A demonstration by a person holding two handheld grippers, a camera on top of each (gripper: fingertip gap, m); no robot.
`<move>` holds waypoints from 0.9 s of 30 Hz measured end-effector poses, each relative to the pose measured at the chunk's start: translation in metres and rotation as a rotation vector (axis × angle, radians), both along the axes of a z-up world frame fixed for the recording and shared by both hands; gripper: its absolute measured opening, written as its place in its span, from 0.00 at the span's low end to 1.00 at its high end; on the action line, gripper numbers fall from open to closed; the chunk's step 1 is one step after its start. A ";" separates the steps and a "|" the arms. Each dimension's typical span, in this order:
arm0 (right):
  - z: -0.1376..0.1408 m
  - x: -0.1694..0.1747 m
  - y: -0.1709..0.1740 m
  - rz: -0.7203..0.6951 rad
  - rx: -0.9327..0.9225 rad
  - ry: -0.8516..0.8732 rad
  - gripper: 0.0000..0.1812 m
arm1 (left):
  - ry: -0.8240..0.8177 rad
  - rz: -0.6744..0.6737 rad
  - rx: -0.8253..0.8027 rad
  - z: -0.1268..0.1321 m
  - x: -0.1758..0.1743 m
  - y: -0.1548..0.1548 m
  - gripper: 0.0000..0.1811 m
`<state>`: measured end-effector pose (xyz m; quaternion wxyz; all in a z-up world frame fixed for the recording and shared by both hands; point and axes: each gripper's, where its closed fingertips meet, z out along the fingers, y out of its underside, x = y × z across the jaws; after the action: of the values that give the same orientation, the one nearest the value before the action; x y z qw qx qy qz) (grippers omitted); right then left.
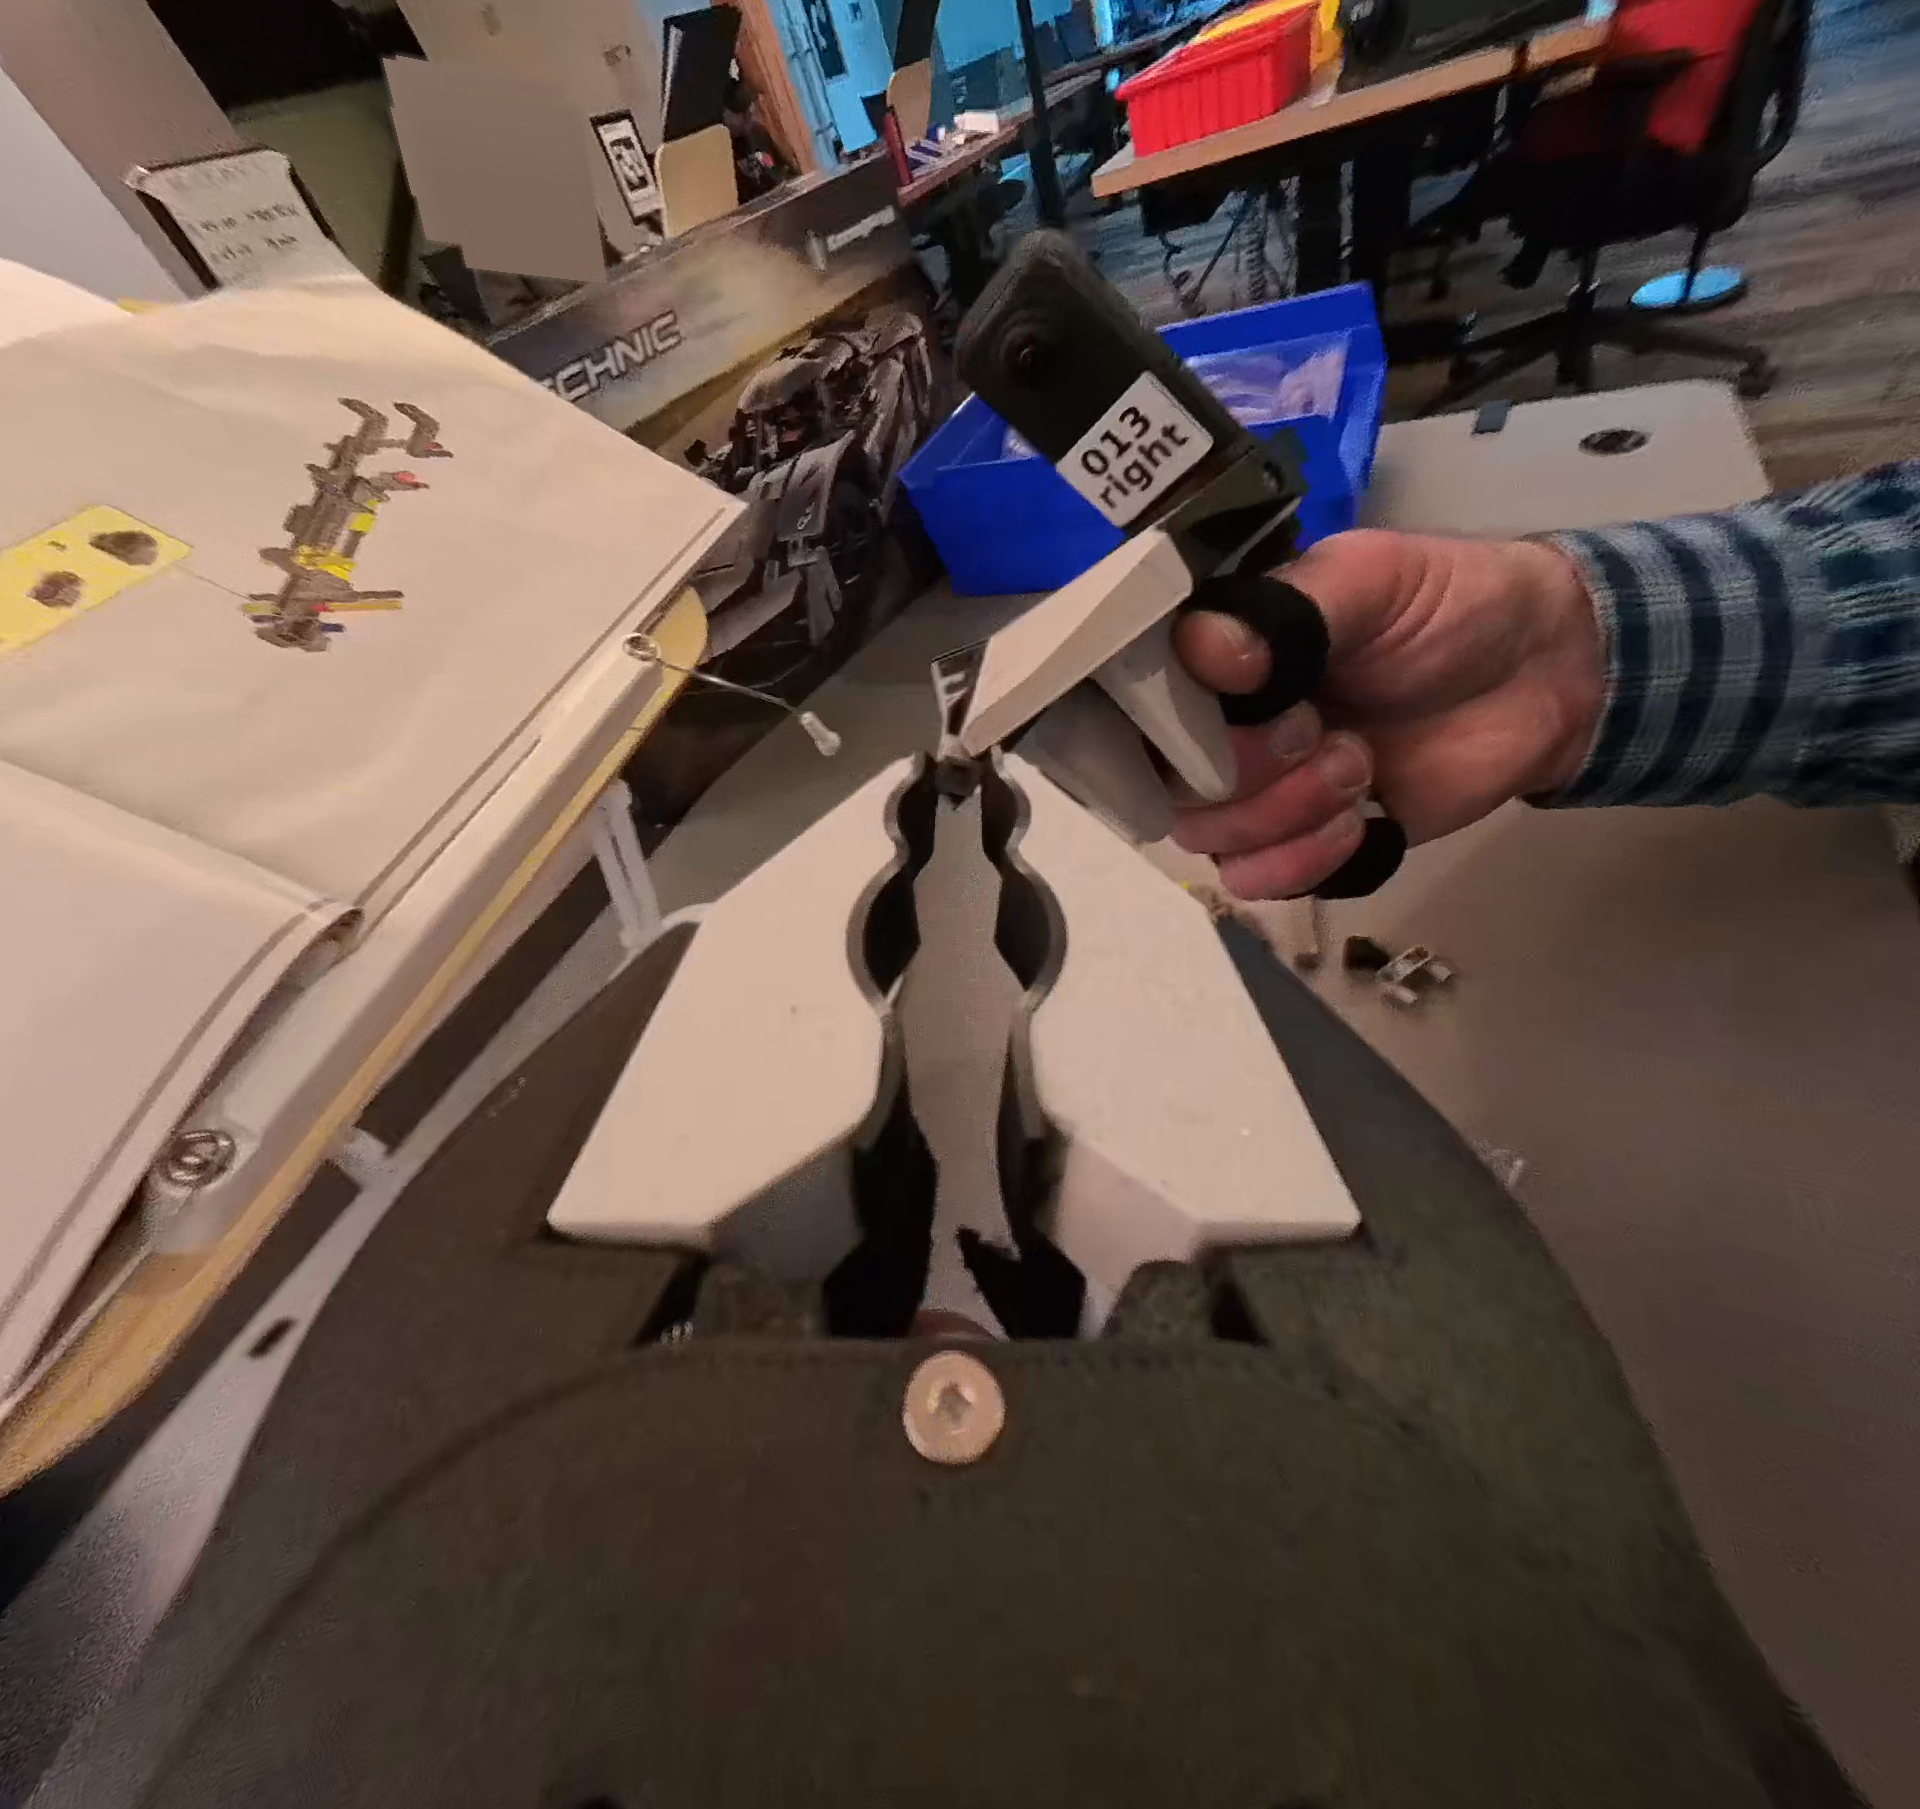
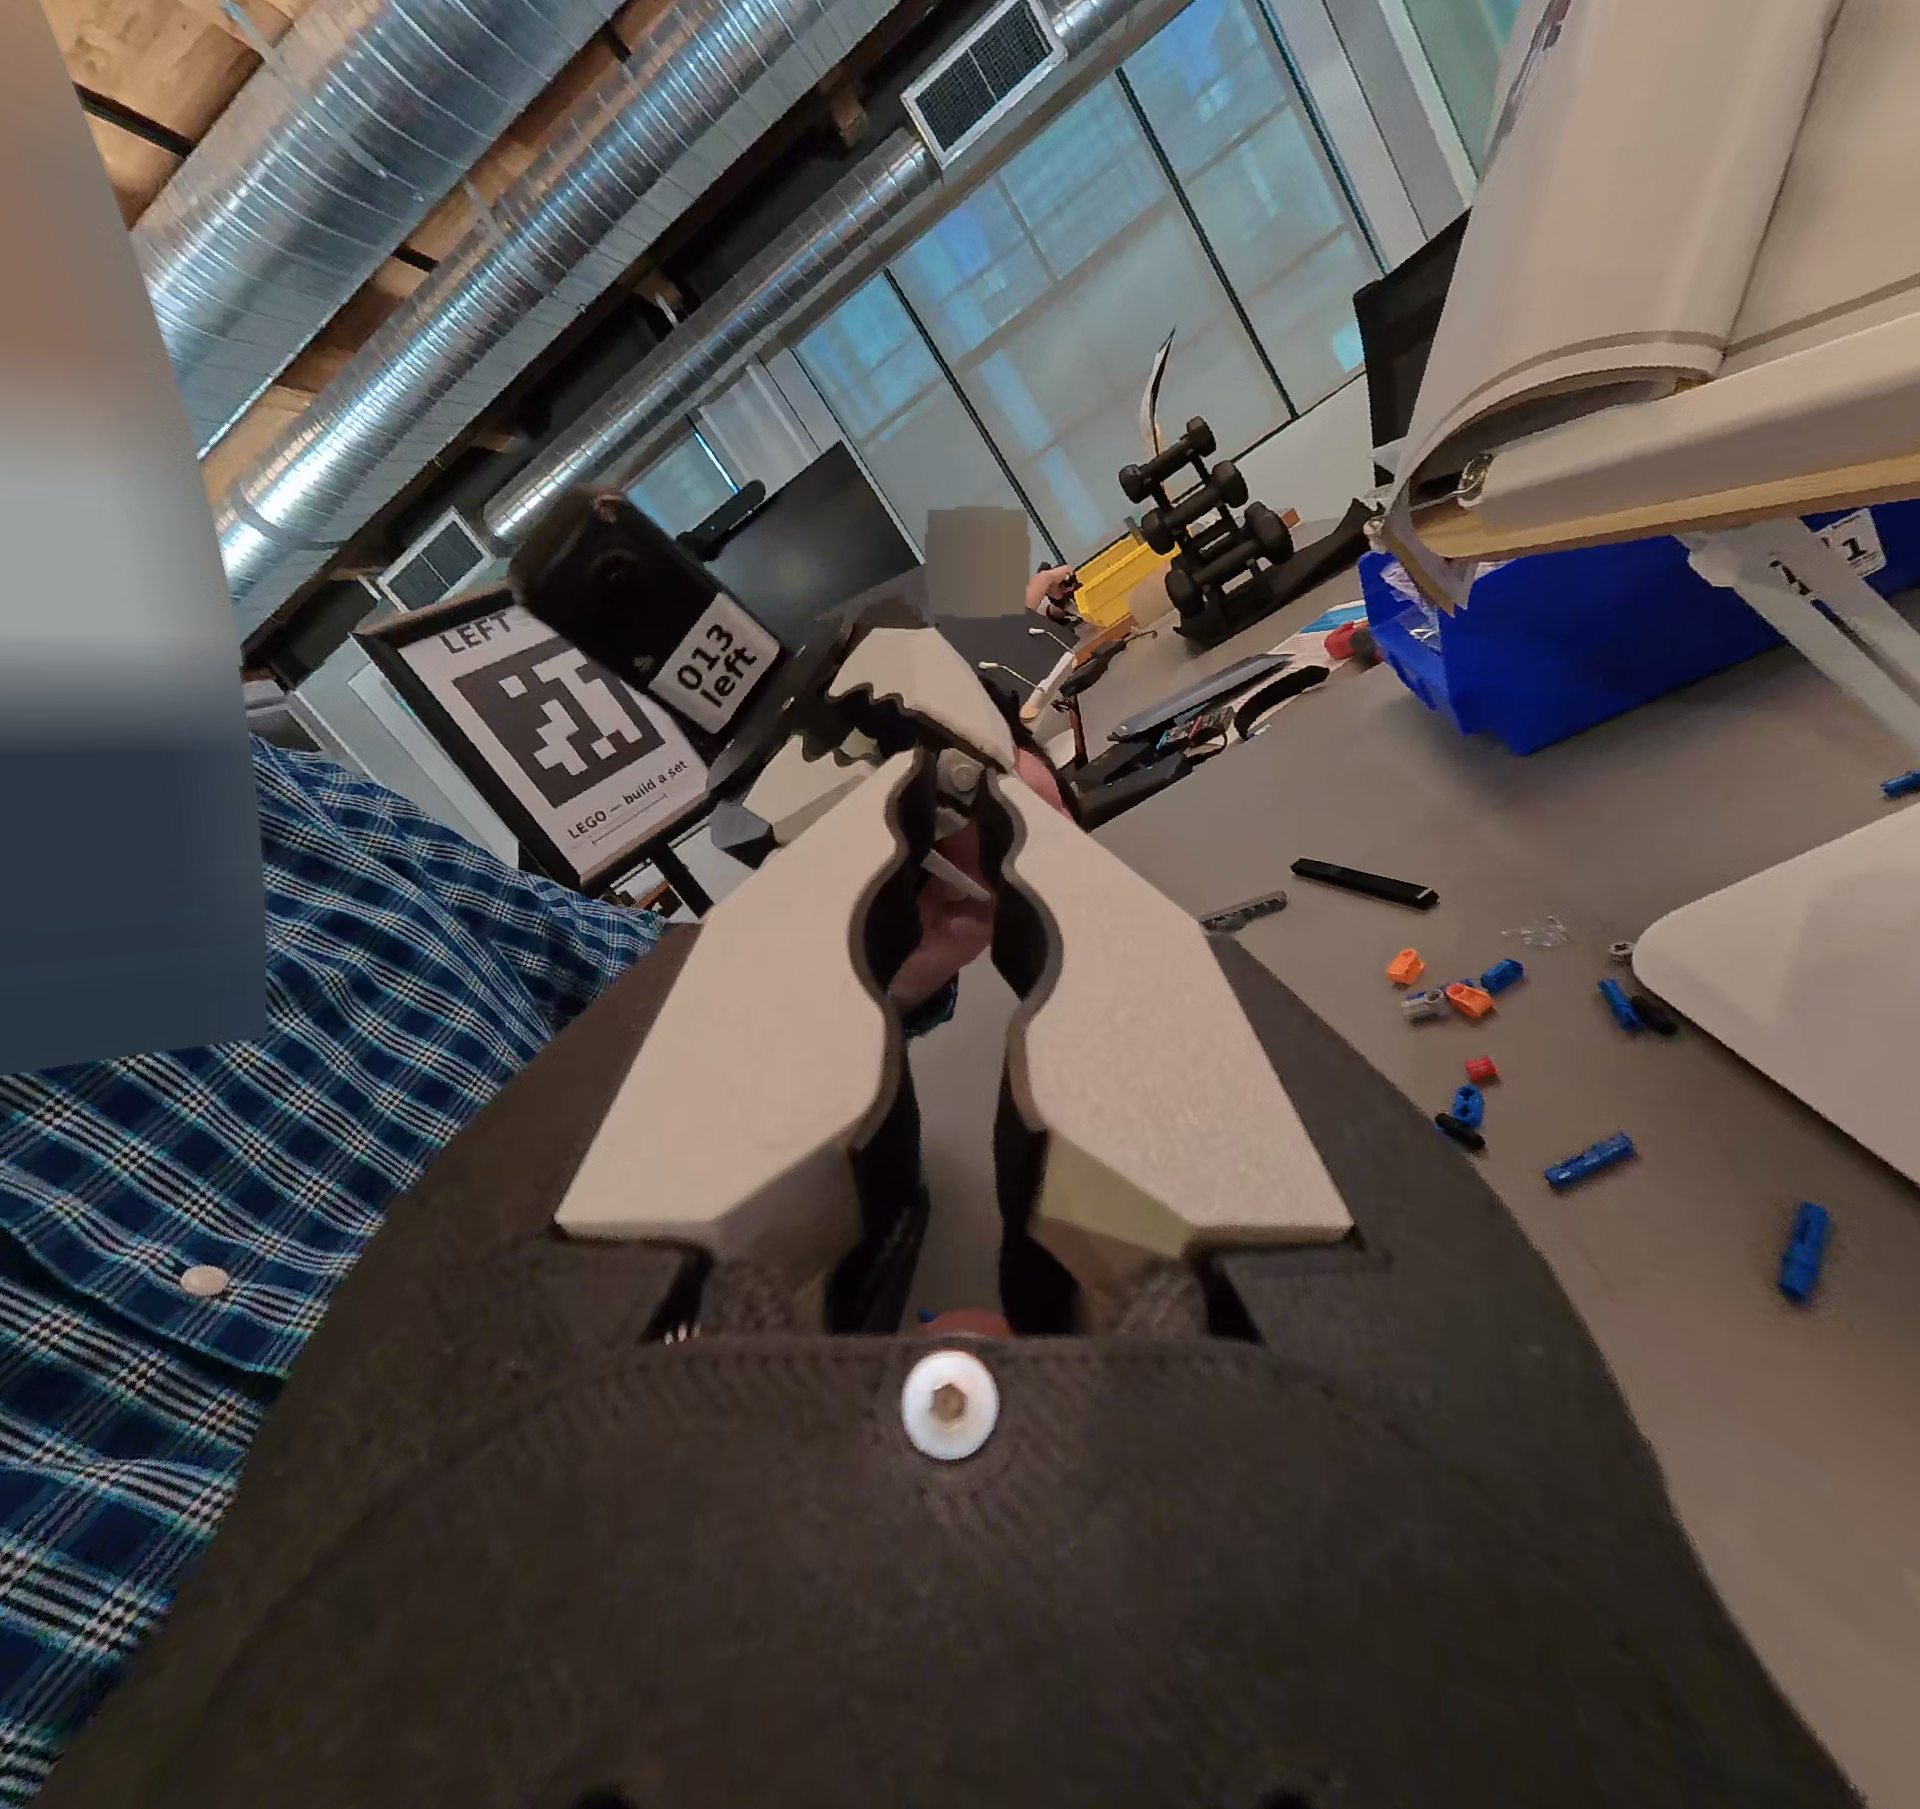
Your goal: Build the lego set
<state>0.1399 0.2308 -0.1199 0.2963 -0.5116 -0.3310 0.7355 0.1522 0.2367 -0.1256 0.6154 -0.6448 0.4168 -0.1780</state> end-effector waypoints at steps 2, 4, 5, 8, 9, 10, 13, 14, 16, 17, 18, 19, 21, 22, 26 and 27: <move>0.001 0.000 0.000 -0.008 0.016 0.002 0.03 | -0.066 -0.029 -0.056 0.001 0.000 -0.001 0.04; 0.002 0.000 0.000 -0.011 0.019 0.003 0.03 | -0.059 -0.022 -0.041 0.002 0.001 0.000 0.04; 0.003 0.000 0.000 -0.015 0.016 0.007 0.03 | -0.078 -0.029 -0.052 0.003 0.001 0.000 0.04; 0.005 -0.001 0.003 -0.023 -0.030 0.020 0.03 | -0.069 -0.002 0.008 0.007 -0.001 0.003 0.04; 0.006 -0.002 0.003 -0.022 -0.046 0.025 0.03 | -0.030 0.021 0.041 0.006 -0.002 0.004 0.05; 0.006 -0.002 0.005 -0.031 -0.060 0.026 0.03 | 0.017 0.058 0.097 0.008 -0.004 0.005 0.08; 0.005 0.000 0.007 -0.034 -0.094 0.031 0.03 | 0.156 0.113 0.240 0.011 -0.005 0.003 0.07; 0.004 0.000 0.007 -0.031 -0.096 0.028 0.03 | 0.204 0.120 0.270 0.008 -0.004 0.003 0.05; 0.004 0.000 0.006 -0.025 -0.100 0.025 0.03 | 0.253 0.131 0.304 0.006 -0.003 0.003 0.04; 0.003 0.001 0.006 -0.022 -0.104 0.023 0.03 | 0.265 0.133 0.313 0.006 -0.003 0.003 0.03; 0.003 0.001 0.006 -0.020 -0.106 0.018 0.03 | 0.276 0.132 0.321 0.006 -0.003 0.003 0.03; 0.003 0.001 0.005 -0.019 -0.103 0.013 0.03 | 0.283 0.131 0.330 0.005 -0.003 0.002 0.03; 0.002 0.001 0.004 -0.017 -0.092 0.011 0.03 | 0.284 0.121 0.321 0.005 -0.002 0.001 0.03; 0.002 0.001 0.003 -0.019 -0.081 0.007 0.03 | 0.284 0.114 0.308 0.004 -0.002 0.000 0.03; 0.002 0.001 0.001 -0.016 -0.044 0.004 0.03 | 0.185 0.064 0.188 0.005 -0.001 -0.002 0.03; 0.003 0.001 0.001 -0.014 -0.038 0.004 0.03 | 0.153 0.053 0.154 0.005 -0.001 -0.002 0.03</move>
<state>0.1413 0.2318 -0.1173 0.2925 -0.5180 -0.3128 0.7404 0.1512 0.2344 -0.1211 0.6340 -0.6181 0.4579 -0.0794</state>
